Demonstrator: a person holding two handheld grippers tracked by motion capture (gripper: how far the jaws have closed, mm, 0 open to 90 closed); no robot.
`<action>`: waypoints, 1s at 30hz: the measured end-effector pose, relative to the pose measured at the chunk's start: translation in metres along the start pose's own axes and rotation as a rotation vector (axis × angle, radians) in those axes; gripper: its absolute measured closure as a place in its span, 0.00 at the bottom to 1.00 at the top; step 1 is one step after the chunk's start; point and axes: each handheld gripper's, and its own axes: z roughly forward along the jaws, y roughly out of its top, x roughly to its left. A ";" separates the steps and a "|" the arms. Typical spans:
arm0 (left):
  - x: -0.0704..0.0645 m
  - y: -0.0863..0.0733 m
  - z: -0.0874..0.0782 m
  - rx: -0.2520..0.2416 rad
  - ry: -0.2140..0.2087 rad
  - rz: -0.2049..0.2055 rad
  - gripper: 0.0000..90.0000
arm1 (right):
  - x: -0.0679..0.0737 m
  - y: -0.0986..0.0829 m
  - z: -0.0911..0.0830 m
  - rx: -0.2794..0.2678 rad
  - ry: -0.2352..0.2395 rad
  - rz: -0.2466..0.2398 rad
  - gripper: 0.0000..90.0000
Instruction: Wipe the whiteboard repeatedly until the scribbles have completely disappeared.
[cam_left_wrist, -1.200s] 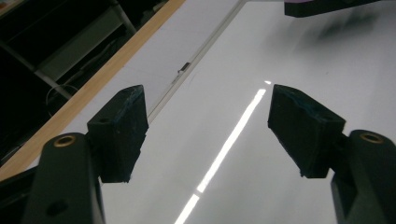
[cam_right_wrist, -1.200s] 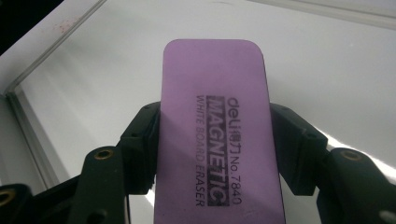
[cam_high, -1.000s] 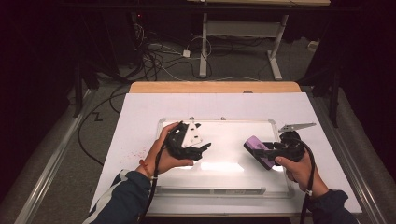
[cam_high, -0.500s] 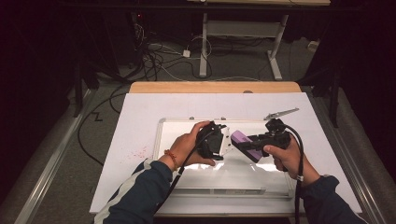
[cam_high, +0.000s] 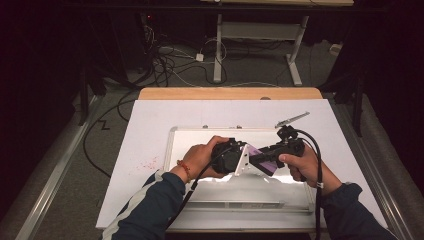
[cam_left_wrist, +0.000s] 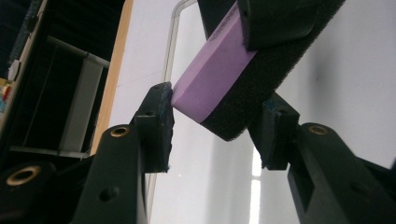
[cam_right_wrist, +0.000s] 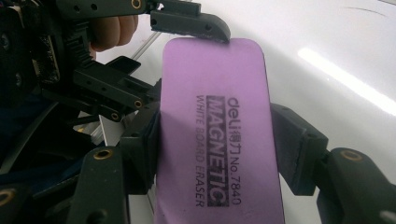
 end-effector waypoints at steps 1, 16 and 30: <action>0.000 0.000 0.000 0.002 0.000 0.005 0.59 | 0.000 0.000 0.001 0.002 0.001 -0.001 0.45; 0.007 -0.011 0.004 0.056 -0.059 -0.066 0.62 | 0.010 -0.002 0.003 -0.018 -0.155 -0.101 0.37; 0.017 -0.019 0.010 0.073 -0.152 -0.210 0.63 | 0.060 -0.014 0.028 0.080 -0.553 -0.608 0.58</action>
